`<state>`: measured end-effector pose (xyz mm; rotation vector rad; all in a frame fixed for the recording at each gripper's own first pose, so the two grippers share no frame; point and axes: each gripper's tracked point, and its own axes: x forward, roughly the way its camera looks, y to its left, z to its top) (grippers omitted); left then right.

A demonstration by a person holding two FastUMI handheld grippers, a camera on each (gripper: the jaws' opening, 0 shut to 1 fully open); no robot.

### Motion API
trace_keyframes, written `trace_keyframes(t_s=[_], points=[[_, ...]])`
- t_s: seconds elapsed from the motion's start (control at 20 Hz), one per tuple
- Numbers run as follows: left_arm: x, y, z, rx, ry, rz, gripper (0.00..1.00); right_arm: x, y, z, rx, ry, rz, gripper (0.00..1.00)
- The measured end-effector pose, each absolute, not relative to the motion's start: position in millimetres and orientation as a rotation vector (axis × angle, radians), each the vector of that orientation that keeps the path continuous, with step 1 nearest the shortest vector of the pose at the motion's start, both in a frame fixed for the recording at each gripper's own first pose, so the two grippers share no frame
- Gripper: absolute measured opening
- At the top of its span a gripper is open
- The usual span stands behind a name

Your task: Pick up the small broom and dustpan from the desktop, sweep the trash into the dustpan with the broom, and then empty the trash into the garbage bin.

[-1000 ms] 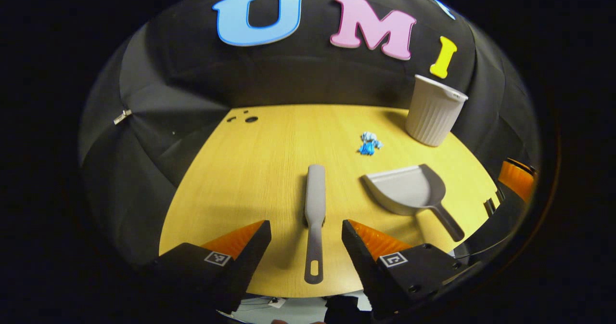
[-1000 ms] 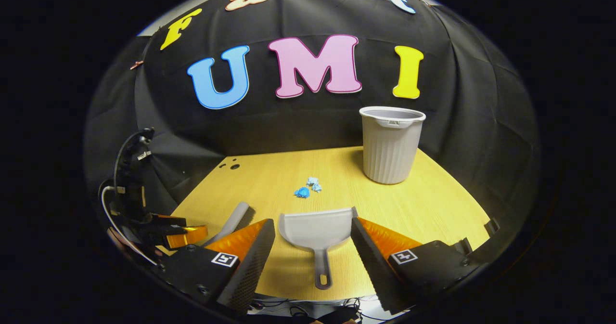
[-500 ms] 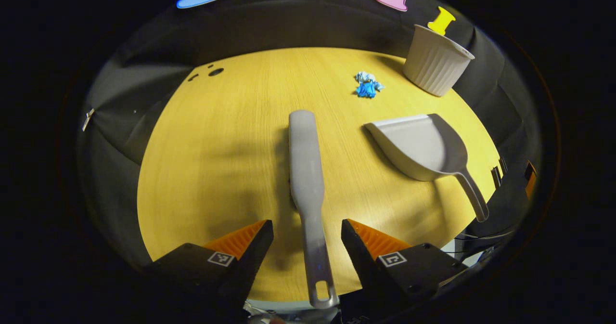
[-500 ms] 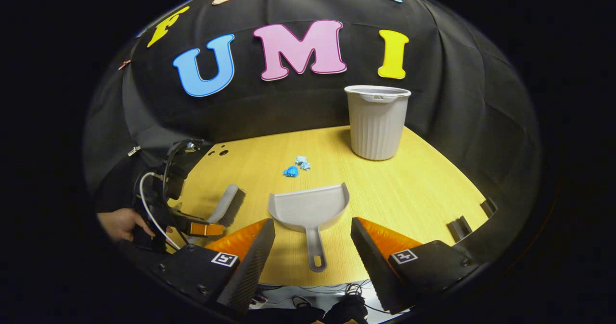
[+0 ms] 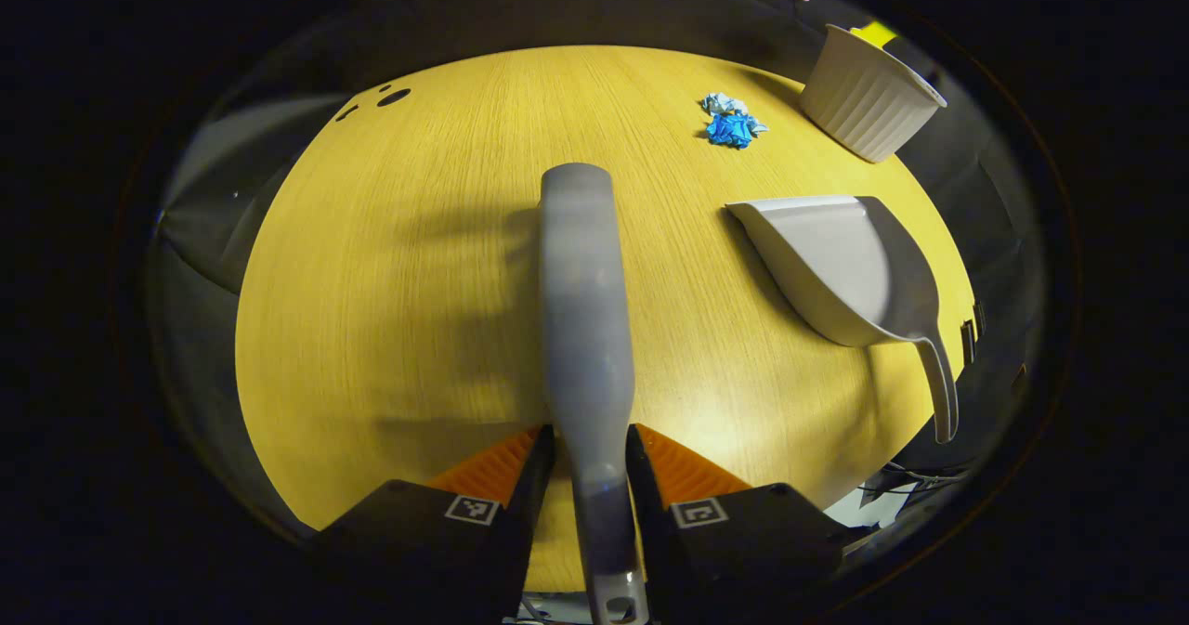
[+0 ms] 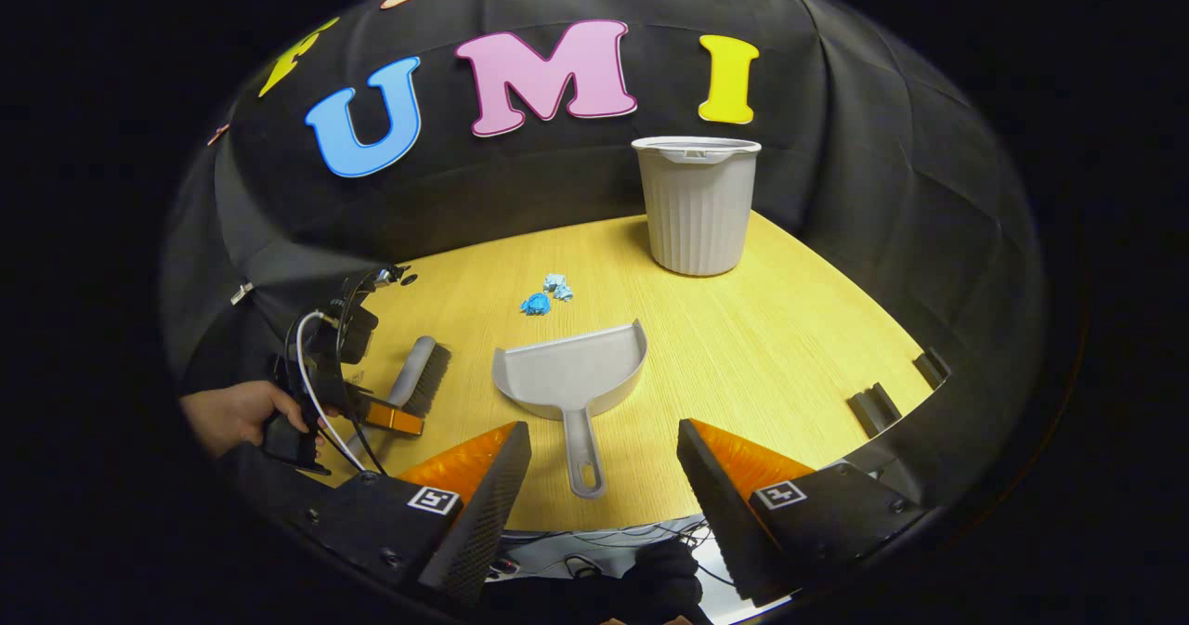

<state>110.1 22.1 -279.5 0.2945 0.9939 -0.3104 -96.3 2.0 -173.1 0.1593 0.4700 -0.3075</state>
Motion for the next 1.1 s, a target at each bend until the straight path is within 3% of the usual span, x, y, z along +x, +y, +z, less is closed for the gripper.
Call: trace_keyframes(t_s=[0.05,0.15,0.65,0.95,1.05,1.1], points=[[110.9,23.5,-280.8,0.322,0.99,-0.306,0.53,-92.6,2.1,-174.3,0.171,0.472,-0.31,0.99],[115.2,21.3,-280.8,0.346,0.962,-0.316,0.32,-91.5,5.4,-178.8,0.183,0.481,-0.306,0.99],[108.0,18.9,-246.6,0.242,0.78,-0.379,0.27,-67.3,22.5,-221.3,0.193,0.668,-0.222,0.99],[75.5,24.1,-196.1,0.167,0.677,-0.41,0.29,-33.4,17.7,-249.9,0.187,0.754,-0.203,0.99],[63.3,28.2,-181.7,0.142,0.655,-0.41,0.26,-25.4,14.4,-266.3,0.177,0.795,-0.208,0.99],[59.3,32.7,-175.8,0.14,0.648,-0.406,0.3,-22.0,13.0,-274.9,0.162,0.817,-0.208,0.99]])
